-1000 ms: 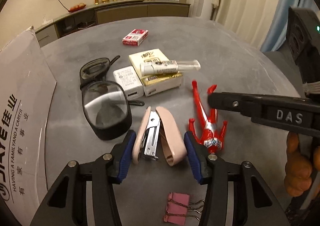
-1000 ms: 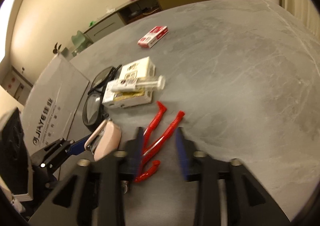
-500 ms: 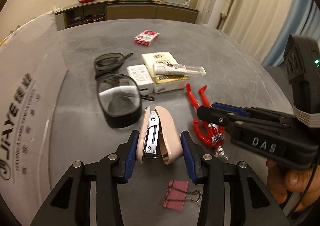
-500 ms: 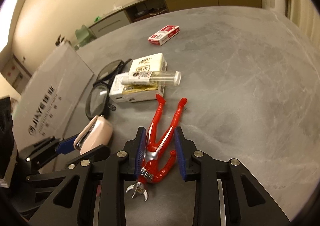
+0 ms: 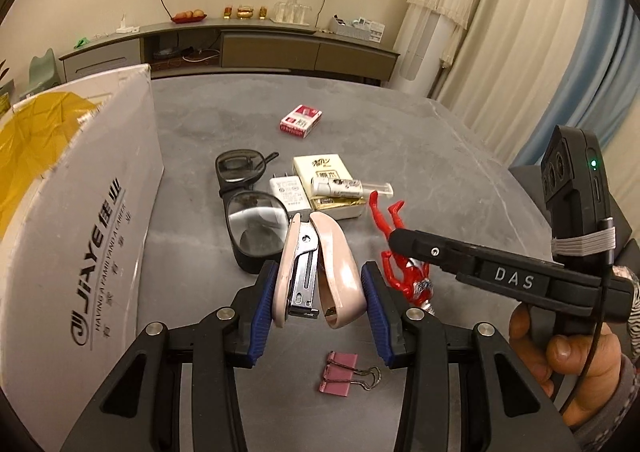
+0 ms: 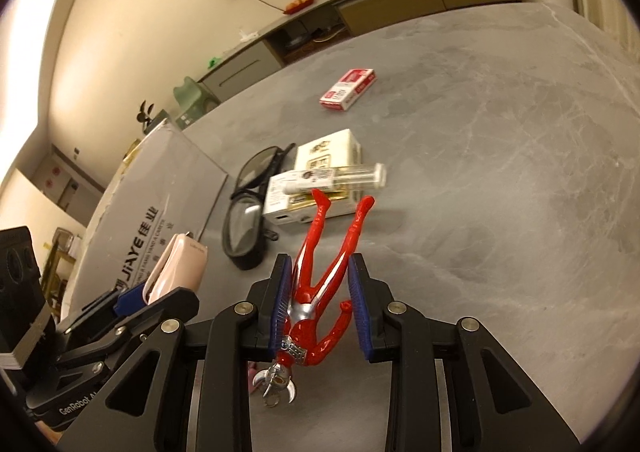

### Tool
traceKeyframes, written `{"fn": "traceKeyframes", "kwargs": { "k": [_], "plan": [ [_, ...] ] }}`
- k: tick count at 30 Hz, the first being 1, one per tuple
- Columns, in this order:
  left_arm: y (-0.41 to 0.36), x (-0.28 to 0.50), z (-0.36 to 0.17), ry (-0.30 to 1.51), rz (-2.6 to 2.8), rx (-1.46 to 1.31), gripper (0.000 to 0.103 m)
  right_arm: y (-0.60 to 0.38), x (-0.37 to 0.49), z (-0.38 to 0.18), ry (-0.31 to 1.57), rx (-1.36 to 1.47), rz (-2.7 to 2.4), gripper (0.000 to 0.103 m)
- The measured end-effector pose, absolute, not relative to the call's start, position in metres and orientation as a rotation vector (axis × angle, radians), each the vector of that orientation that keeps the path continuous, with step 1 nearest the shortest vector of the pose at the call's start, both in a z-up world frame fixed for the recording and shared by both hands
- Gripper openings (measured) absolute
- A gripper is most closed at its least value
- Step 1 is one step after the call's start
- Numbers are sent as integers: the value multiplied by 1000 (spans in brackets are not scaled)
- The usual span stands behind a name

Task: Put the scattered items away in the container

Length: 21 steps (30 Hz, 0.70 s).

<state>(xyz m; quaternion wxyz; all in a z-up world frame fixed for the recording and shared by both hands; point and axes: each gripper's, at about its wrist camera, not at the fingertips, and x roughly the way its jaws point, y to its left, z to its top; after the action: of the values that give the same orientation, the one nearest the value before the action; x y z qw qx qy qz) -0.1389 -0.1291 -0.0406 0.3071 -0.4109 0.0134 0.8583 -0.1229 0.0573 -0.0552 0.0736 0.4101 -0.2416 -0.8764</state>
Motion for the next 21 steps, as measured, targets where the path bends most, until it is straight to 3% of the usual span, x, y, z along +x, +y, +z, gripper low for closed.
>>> {"fn": "traceKeyframes", "kwargs": {
  "k": [13, 15, 17, 21],
  "plan": [
    [-161, -121, 1, 5, 2368, -1028, 44, 24, -102, -32, -645, 1158, -2592, 30],
    [-169, -118, 8, -12, 2380, -1015, 44, 20, -98, -29, -640, 1149, -2586, 28],
    [-176, -115, 15, -30, 2389, -999, 44, 14, -94, -23, -644, 1132, -2571, 17],
    [-192, -109, 25, -65, 2400, -973, 44, -5, -88, -15, -546, 1122, -2605, 14]
  ]
}}
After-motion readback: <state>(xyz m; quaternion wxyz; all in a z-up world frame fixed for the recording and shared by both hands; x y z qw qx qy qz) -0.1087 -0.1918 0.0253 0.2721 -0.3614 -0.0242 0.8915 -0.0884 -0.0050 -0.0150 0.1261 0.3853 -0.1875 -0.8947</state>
